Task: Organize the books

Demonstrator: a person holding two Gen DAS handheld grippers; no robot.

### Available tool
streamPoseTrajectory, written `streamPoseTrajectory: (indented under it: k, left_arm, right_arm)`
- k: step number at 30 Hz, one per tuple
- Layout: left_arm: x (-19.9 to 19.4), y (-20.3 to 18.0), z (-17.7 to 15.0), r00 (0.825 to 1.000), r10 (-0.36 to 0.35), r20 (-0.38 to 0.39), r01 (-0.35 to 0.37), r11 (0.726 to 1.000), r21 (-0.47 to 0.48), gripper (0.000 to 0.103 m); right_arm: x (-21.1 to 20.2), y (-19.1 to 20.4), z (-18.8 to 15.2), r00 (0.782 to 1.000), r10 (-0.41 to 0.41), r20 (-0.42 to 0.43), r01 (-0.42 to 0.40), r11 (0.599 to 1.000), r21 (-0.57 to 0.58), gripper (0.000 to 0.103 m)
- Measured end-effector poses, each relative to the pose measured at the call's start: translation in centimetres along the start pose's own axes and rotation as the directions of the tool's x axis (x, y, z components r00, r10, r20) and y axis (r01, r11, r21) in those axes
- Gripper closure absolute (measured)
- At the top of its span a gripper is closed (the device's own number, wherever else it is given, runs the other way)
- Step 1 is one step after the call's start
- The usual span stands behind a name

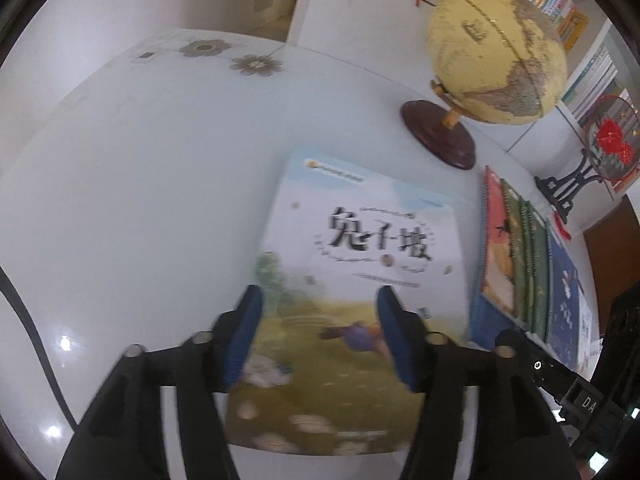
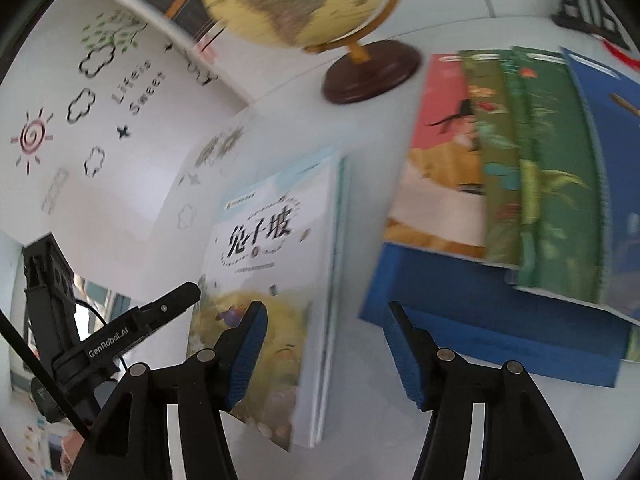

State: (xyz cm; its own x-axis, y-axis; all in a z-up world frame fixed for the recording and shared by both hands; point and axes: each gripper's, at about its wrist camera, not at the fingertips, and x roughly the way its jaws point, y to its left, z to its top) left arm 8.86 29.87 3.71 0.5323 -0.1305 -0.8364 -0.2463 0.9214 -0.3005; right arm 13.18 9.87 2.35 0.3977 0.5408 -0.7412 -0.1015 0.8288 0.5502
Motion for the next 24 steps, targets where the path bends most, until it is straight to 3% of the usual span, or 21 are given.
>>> streamPoseTrajectory:
  k: [11, 24]
  left_arm:
    - [0.4, -9.1, 0.2, 0.997, -0.081, -0.013, 0.082, 0.988, 0.133, 0.040]
    - [3.1, -22.6, -1.9, 0.990, -0.127, -0.062, 0.141, 0.923, 0.357, 0.040]
  right_arm:
    - [-6.4, -5.0, 0.3, 0.994, -0.004, 0.111, -0.001, 0.999, 0.050, 0.044]
    - [-14.3, -16.1, 0.4, 0.965, -0.132, 0.228, 0.083, 0.973, 0.214, 0.044]
